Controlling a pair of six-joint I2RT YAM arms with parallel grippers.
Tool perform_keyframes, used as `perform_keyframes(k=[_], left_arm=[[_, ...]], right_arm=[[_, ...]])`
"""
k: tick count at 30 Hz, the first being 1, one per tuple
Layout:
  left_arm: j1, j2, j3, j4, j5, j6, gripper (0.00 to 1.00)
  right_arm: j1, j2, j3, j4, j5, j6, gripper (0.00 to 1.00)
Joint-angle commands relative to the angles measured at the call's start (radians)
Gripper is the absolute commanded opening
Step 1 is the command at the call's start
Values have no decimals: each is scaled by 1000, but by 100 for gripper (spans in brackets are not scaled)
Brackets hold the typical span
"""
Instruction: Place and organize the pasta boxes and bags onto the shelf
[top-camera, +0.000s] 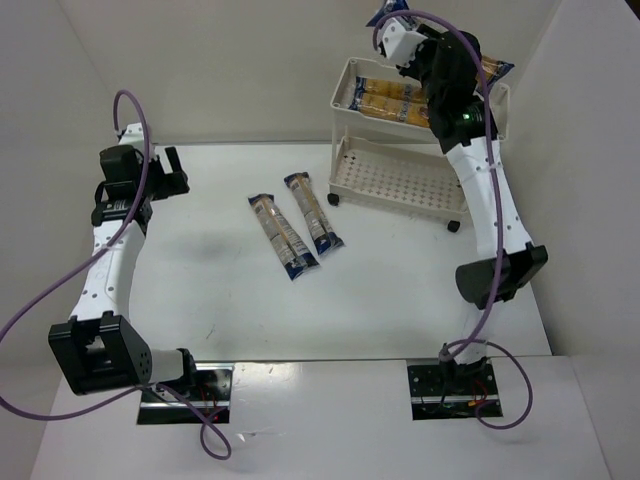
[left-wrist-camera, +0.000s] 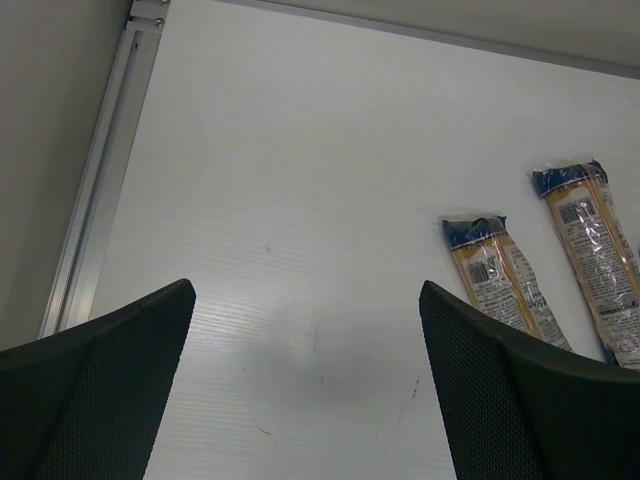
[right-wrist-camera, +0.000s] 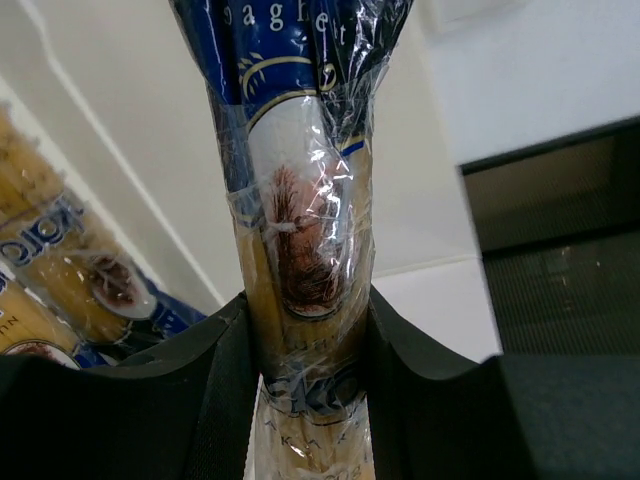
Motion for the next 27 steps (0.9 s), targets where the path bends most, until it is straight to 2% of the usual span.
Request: perform_keyframes(k=[1,4,6,8,9,12,20,27], left_arm=[[-3,4,45,60,18,3,100],[-3,4,45,69,18,3,100],[-3,4,36,69,18,3,100],[-3,14,36,78,27,3,100],[-3,14,36,78,27,3,100],[-3,23,36,87,36,3,100],[-3,32,36,87,36,3,100],[-3,32,36,97,36,3,100]], right_arm=[[-21,27,65,134,-119,-63,1],[-46,38,56,134,-161,-63,5],[-56,49,56,125,-172,-63,15],[-57,49,43,114,-182,-54,27],[-57,49,43,114,-182,-54,41],[-57,49,8,105,-182,-54,54],[-66,12,-66,85,-182,-54,64],[-77,-8,-86,111,-192,-17,65]])
